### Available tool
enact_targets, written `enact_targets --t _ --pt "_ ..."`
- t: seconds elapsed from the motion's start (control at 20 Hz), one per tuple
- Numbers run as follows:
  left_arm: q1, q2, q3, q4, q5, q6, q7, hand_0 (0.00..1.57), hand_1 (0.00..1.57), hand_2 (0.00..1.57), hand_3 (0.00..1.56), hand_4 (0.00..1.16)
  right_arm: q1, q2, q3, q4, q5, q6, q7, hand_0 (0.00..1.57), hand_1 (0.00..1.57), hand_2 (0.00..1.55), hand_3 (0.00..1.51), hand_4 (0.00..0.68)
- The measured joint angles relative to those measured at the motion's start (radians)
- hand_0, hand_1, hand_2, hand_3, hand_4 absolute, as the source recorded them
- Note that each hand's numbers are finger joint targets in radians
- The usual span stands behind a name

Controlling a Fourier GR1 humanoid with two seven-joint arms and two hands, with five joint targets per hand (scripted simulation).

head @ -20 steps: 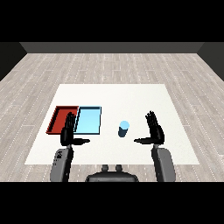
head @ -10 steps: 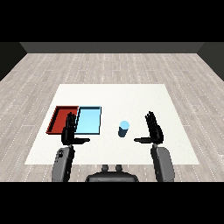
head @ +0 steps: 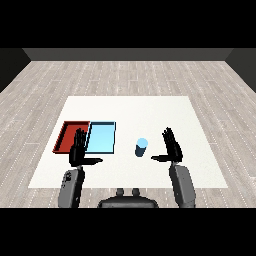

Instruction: Pick the blue can and put it in the blue box

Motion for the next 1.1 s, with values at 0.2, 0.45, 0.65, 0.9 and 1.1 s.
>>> enact_targets --t 0.2,0.45,0.65,0.9,1.1 --pt "-0.005 0.008 0.011 0.014 0.004 -0.003 -0.007 0.0 0.0 0.0 0.0 0.0 -0.031 0.014 0.003 0.062 -0.002 -0.025 -0.005 0.0 0.0 0.0 0.0 0.0" --pt "-0.016 0.015 0.024 0.019 0.015 -0.008 -0.01 0.0 0.0 0.0 0.0 0.0 -0.051 0.024 0.017 0.128 -0.009 -0.044 -0.021 0.0 0.0 0.0 0.0 0.0" --pt "0.009 0.009 0.015 -0.016 0.024 -0.015 -0.009 0.0 0.0 0.0 0.0 0.0 -0.083 0.027 0.029 0.194 -0.015 -0.073 -0.044 0.0 0.0 0.0 0.0 0.0" --pt "-0.027 0.015 0.029 0.027 0.03 -0.008 -0.019 0.0 0.0 0.0 0.0 0.0 -0.09 0.029 0.078 0.254 -0.035 -0.1 -0.089 0.0 0.0 0.0 0.0 0.0" --pt "-0.01 0.005 0.014 -0.01 0.022 0.008 -0.001 0.0 0.0 0.0 0.0 0.0 -0.114 0.029 0.082 0.315 -0.043 -0.095 -0.107 0.0 0.0 0.0 0.0 0.0"
